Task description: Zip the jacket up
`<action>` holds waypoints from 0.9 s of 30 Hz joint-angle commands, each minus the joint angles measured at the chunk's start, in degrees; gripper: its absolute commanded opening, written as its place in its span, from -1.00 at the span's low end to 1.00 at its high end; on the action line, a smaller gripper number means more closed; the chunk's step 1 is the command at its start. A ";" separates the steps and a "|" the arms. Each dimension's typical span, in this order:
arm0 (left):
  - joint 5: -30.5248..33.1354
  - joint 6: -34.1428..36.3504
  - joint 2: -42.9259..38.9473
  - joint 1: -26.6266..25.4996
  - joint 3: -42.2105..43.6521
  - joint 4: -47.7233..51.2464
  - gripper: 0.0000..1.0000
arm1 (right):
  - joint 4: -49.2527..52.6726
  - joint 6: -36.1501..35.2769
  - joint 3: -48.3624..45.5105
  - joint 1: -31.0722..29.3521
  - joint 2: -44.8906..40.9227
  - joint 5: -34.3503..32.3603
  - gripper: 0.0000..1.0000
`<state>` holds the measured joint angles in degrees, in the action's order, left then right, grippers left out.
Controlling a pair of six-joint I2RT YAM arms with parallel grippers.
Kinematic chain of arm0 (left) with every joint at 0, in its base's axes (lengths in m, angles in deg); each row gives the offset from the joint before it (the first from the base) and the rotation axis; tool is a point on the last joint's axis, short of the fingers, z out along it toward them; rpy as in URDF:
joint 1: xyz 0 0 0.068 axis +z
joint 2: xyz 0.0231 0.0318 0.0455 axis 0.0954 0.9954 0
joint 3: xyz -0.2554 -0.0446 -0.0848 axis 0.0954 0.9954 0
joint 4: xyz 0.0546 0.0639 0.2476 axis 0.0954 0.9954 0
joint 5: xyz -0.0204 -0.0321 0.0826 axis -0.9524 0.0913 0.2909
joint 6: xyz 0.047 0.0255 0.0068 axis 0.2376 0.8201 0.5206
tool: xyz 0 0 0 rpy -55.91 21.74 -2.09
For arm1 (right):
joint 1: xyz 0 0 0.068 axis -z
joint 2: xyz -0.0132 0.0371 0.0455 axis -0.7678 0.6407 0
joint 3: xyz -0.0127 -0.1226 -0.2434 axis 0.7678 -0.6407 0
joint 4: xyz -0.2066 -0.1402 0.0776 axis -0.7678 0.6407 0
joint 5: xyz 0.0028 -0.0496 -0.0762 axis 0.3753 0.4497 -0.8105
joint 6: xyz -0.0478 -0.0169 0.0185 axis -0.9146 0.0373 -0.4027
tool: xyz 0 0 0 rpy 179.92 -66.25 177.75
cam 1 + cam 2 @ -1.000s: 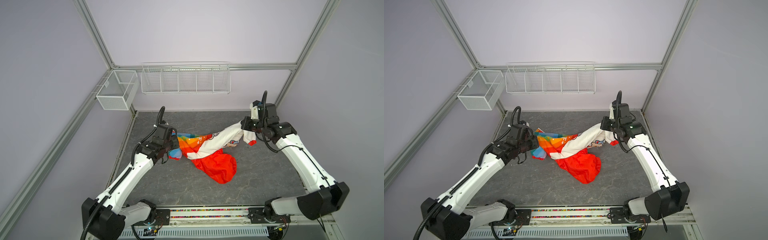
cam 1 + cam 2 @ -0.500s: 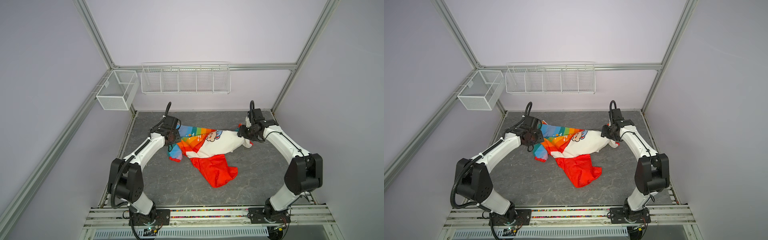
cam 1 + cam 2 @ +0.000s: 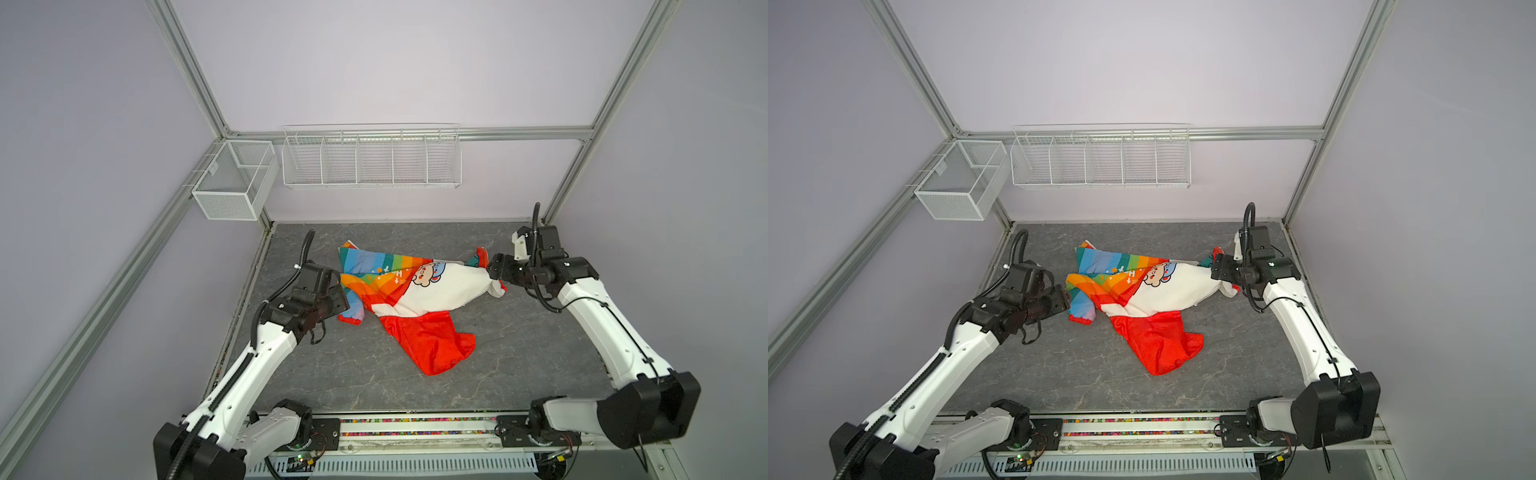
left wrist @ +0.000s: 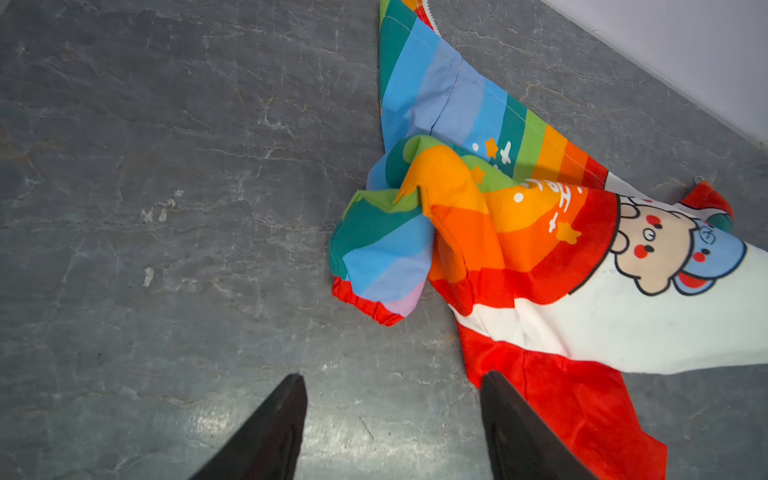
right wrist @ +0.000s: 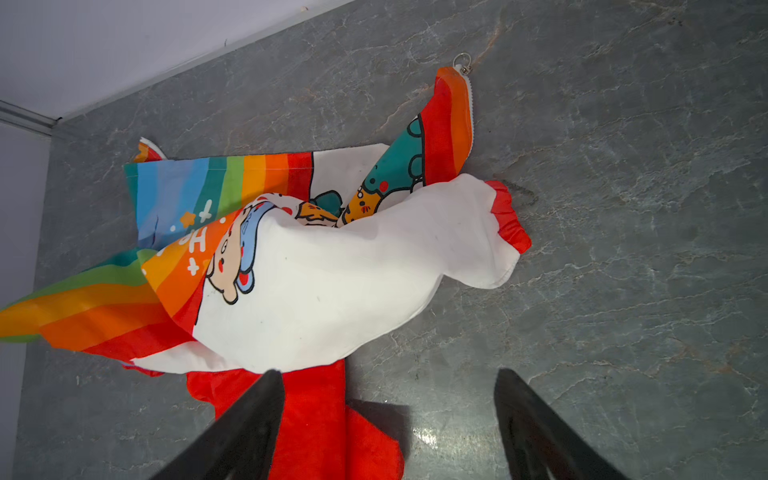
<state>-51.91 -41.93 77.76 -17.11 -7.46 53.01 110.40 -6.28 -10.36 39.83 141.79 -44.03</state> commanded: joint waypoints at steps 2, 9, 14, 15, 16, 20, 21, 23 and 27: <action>-5.38 -6.84 -5.39 -2.80 4.60 0.75 0.36 | 2.91 -1.36 -5.54 -2.95 -3.52 4.53 0.63; -8.25 -24.54 -4.53 -20.10 18.62 -18.15 0.36 | 3.62 1.41 -13.83 -13.84 -7.20 3.09 0.62; -6.65 -32.63 1.86 -29.46 24.19 -30.05 0.35 | 2.88 4.06 -18.63 -18.04 -8.23 1.62 0.64; -6.62 -33.16 3.25 -30.19 24.68 -31.83 0.35 | 2.70 4.29 -19.26 -18.32 -8.31 1.47 0.64; -6.85 -33.71 4.88 -31.00 25.04 -33.87 0.35 | 2.35 4.55 -19.96 -18.50 -8.40 1.40 0.64; -7.45 -34.16 11.11 -32.19 24.38 -39.39 0.35 | 2.04 5.25 -21.41 -18.61 -8.49 1.12 0.64; -7.57 -34.30 12.30 -32.38 24.25 -40.72 0.35 | 1.97 5.43 -21.70 -18.66 -8.64 1.04 0.64; -7.62 -34.73 15.08 -32.89 24.15 -43.84 0.35 | 1.78 5.77 -21.98 -18.67 -8.89 0.88 0.65; -8.19 -34.88 21.01 -33.73 22.43 -48.01 0.32 | 1.86 6.10 -22.08 -18.67 -9.11 0.51 0.64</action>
<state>-59.91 -75.04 95.74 -50.14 17.13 11.24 112.67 -1.28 -31.74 21.51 133.79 -42.66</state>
